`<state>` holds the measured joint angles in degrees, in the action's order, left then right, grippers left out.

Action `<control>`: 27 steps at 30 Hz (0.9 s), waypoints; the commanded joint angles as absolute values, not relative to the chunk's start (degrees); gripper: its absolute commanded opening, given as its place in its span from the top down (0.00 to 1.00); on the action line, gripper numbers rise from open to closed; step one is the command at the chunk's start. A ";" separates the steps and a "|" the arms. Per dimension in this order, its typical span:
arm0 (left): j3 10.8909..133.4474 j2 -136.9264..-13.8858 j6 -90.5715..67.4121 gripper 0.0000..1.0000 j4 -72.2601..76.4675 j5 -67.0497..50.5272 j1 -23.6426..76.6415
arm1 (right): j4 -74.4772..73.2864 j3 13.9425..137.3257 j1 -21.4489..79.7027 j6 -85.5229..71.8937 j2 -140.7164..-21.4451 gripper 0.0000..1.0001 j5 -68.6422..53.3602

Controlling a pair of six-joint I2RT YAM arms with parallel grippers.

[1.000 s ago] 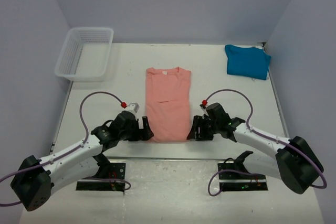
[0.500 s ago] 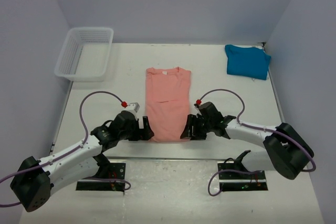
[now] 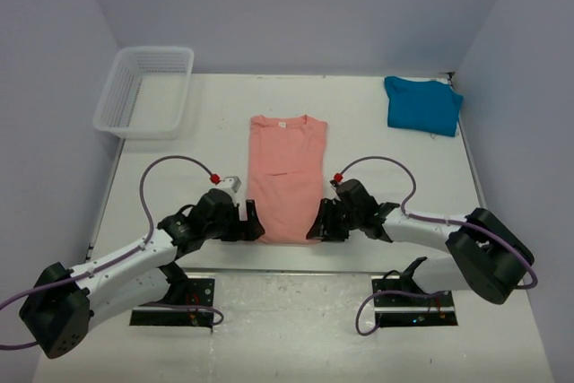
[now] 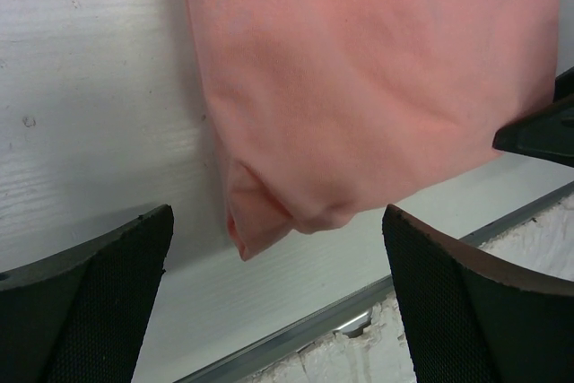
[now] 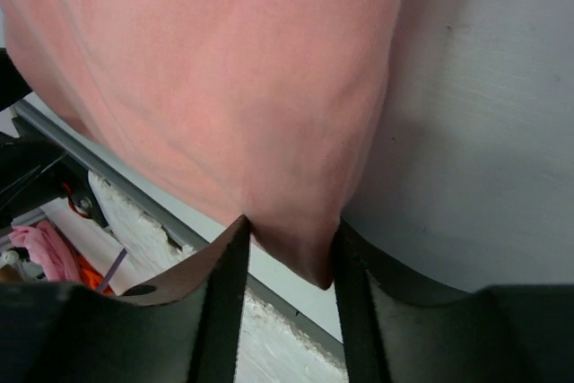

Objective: Fold and stack the t-shirts
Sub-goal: Grab one side of the 2/3 rectangular tshirt with both arms

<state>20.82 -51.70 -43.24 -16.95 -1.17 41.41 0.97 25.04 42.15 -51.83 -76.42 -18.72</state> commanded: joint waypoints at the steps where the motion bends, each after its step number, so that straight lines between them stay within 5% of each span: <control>1: 20.66 -51.86 -42.10 0.02 -13.80 -3.07 41.40 | -2.11 23.38 42.71 -52.29 -77.43 0.60 -14.15; 19: 20.74 -53.97 -44.56 0.01 -18.54 -1.59 41.40 | -1.32 24.08 42.98 -51.86 -79.98 1.00 -15.03; 27: 19.34 -54.05 -45.09 0.01 -18.19 -0.53 41.40 | -1.58 24.35 43.24 -51.85 -80.60 1.00 -14.94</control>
